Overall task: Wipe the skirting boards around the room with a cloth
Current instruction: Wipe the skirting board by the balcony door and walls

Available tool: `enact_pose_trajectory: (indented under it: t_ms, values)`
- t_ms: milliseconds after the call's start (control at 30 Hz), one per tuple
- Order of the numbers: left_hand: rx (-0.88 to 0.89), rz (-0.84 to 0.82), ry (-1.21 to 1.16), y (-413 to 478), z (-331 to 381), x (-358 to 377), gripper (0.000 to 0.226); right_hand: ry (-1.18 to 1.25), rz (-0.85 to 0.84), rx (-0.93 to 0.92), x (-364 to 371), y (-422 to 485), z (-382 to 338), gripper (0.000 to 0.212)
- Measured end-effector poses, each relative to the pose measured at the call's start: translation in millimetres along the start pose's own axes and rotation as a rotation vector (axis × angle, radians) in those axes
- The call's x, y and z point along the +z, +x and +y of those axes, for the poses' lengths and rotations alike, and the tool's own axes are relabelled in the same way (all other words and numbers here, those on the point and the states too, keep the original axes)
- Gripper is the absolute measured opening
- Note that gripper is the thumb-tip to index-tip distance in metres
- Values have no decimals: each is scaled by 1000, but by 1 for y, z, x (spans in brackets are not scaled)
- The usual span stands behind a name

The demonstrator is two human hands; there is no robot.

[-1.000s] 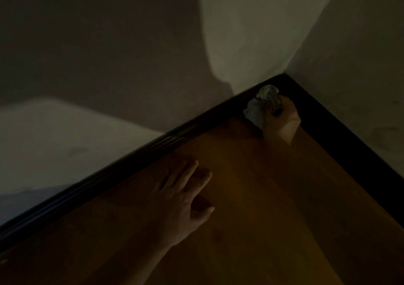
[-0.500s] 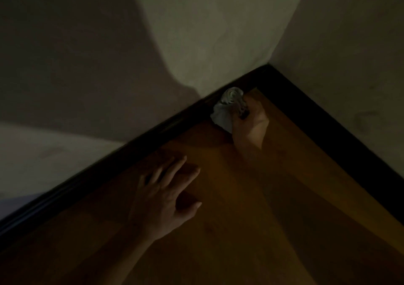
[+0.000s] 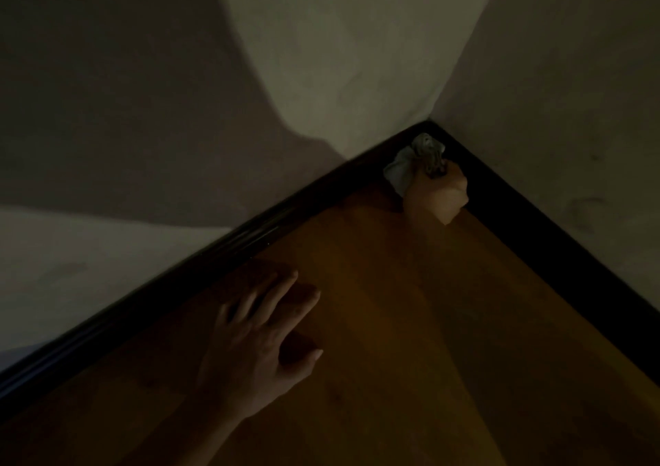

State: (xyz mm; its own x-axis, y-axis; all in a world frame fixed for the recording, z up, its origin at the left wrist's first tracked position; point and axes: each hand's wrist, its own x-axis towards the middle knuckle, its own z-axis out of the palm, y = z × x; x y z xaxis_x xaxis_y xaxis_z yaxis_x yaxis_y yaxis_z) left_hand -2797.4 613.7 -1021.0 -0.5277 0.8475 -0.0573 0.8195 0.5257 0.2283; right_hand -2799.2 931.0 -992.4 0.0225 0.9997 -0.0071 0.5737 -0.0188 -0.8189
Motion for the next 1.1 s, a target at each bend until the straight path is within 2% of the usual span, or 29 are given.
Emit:
enact_pose_trajectory:
  t_ms: [200, 333, 467, 600, 767, 833, 900, 1000, 1100]
  values:
    - [1, -17, 4, -1, 0, 0, 79, 15, -68, -118, -2, 2, 6, 28]
    - [0, -31, -1, 0, 1, -3, 79, 21, -41, -120, -2, 2, 5, 26]
    - [-3, -22, 11, 0, 0, -2, 80, 99, -97, -228, -5, -12, 12, 22]
    - [0, -25, 1, 0, -1, 1, 80, 61, -52, -133, -4, -1, 5, 23]
    - [-24, -64, -57, -3, 4, -7, 79, 110, -128, -34, -5, -49, -2, 22]
    - [-25, -80, -37, -2, 5, -9, 78, 125, -157, -60, -7, -73, -1, 19]
    - [33, -76, -14, 0, 5, -11, 73, 154, -212, -104, -9, -89, 4, 14]
    - [247, -61, 6, 16, 5, -12, 67, 241, -309, -98, -19, -88, 10, 17]
    - [387, -94, -1, 45, 14, -11, 64, 264, -239, -52, -47, -61, 16, 17]
